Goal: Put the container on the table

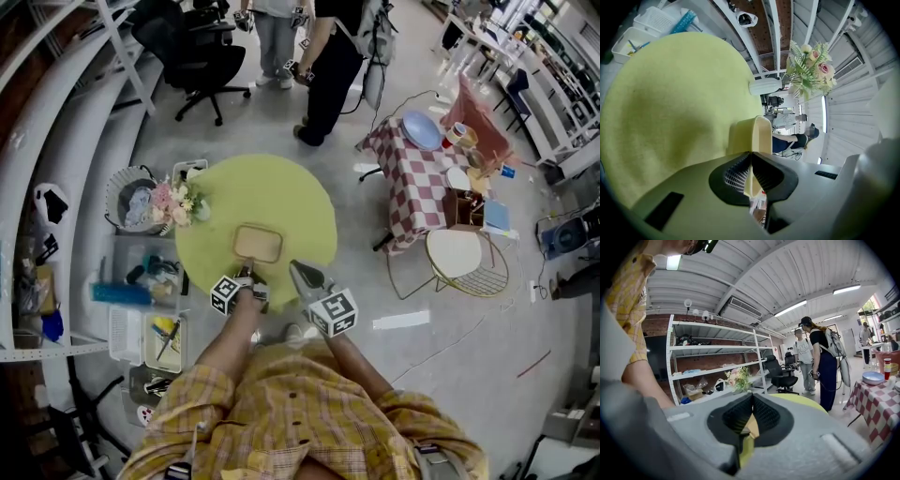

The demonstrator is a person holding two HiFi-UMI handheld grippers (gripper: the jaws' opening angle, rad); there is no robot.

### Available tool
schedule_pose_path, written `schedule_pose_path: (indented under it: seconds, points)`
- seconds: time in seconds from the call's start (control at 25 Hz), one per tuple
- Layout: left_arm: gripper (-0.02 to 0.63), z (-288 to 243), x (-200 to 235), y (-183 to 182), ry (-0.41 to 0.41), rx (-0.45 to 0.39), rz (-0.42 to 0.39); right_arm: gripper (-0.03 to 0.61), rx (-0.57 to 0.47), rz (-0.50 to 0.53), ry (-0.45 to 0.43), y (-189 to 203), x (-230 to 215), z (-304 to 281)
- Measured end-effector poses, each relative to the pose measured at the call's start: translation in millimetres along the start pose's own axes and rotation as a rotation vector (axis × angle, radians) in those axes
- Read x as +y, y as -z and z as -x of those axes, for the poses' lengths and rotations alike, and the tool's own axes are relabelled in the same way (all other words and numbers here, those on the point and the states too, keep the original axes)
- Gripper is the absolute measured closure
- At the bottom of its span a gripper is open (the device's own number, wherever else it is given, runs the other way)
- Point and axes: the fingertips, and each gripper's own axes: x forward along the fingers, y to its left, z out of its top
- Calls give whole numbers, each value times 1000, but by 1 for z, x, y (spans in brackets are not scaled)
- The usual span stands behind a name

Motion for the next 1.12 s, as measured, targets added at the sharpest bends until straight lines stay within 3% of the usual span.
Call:
schedule_pose_path:
  seconds: [1.12]
  points:
    - [582,-5,7,6,-34,34,-28,580,5,-16,16,3,-7,8]
